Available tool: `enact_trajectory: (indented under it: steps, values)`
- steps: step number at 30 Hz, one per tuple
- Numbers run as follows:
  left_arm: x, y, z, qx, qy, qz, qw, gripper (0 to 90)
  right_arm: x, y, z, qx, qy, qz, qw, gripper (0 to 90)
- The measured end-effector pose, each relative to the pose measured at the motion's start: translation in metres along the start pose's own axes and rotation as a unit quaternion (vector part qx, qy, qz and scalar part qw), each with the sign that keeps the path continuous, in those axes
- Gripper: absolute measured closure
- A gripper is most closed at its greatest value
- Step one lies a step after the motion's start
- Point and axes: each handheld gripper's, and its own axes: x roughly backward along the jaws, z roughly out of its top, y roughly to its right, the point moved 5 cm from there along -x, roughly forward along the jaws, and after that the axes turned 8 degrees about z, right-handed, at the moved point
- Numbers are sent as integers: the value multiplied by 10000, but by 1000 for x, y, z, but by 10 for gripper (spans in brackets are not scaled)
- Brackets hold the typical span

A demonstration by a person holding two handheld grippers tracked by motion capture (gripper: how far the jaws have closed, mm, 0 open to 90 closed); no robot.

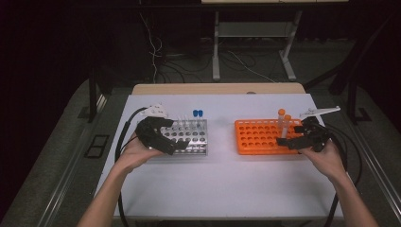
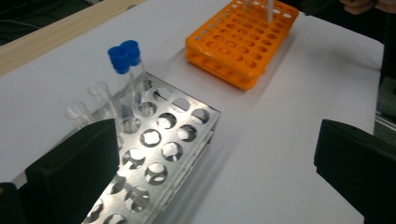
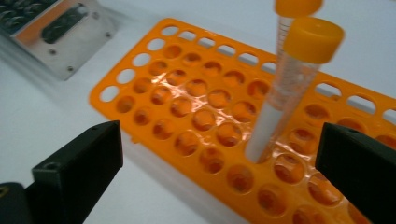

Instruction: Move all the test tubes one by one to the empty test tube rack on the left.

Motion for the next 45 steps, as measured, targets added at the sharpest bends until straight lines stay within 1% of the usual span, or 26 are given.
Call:
enact_trajectory:
  steps: [1, 3, 4, 5, 7, 8, 9, 10, 11, 13, 15, 17, 20, 21, 22, 24, 25, 26, 30, 33, 36, 40, 41, 45]
  values:
    - [0, 2, -1, -12, 16, -21, 10000, 0, -1, 3, 0, 9, 12, -16, 10000, 57]
    - [-1, 6, -2, -30, 26, -58, 10000, 0, -4, 8, 1, -83, 18, -119, 9999, 65]
    - [-1, 7, -3, -26, 33, -62, 10000, 0, -6, 10, 1, -89, 14, -144, 9999, 135]
    - [-2, 9, -4, -44, 19, -74, 10000, 0, -7, 12, 1, -117, 40, -160, 9998, 170]
    - [-3, 11, -6, -44, 14, -106, 9999, 0, -10, 16, 1, -136, -10, -271, 9995, 188]
    - [-3, 12, -7, -44, 2, -105, 9999, 0, -11, 17, 0, -124, -31, -306, 9995, 231]
    - [-4, 13, -7, -50, 9, -114, 9999, 0, -13, 18, 0, -138, -37, -321, 9994, 239]
    - [-5, 14, -8, -68, 5, -127, 9999, 0, -14, 18, 0, -131, -54, -342, 9993, 266]
    - [-5, 14, -8, -61, 5, -127, 9999, 0, -15, 19, 0, -124, -78, -379, 9992, 313]
    - [-7, 15, -9, -81, -1, -128, 9999, 0, -18, 20, 0, -112, -97, -446, 9989, 363]
    - [-8, 16, -10, -89, -16, -135, 9999, 0, -20, 21, 0, -92, -120, -557, 9983, 427]
    - [-9, 17, -11, -81, -19, -135, 9999, 0, -22, 22, 0, -84, -136, -637, 9978, 469]
    - [-10, 17, -11, -92, -28, -132, 9999, 0, -25, 23, 0, -98, -166, -760, 9969, 592]
    - [-10, 17, -11, -91, -34, -124, 9999, 0, -25, 23, 0, -96, -162, -802, 9966, 645]
    - [-10, 17, -11, -95, -34, -124, 9999, 0, -25, 23, 0, -105, -145, -788, 9967, 688]
    - [-10, 17, -10, -94, -25, -127, 9999, 0, -24, 21, 1, -87, -107, -738, 9972, 727]
    - [-10, 17, -10, -82, -12, -128, 9999, 0, -24, 19, 1, -53, -97, -744, 9972, 734]
    - [-9, 17, -9, -78, -10, -138, 9999, 0, -23, 17, 3, 10, -71, -800, 9968, 736]
    - [-9, 17, -7, -107, -9, -138, 9998, 0, -12, 8, 9, 150, 136, -911, 9956, 738]
    - [-8, 17, -6, -102, -11, -161, 9998, 0, -4, 3, 14, 246, 233, -901, 9954, 738]
    - [-8, 18, -4, -111, -14, -195, 9997, 0, 2, -3, 18, 321, 295, -839, 9955, 738]
    - [-8, 20, -1, -131, -38, -228, 9996, 0, 7, -15, 22, 414, 369, -618, 9965, 737]
    - [-8, 20, -1, -159, -54, -236, 9996, 0, 8, -19, 23, 467, 375, -570, 9966, 737]
    - [-8, 22, 3, -162, -33, -270, 9995, 0, 11, -38, 27, 673, 383, -260, 9967, 737]
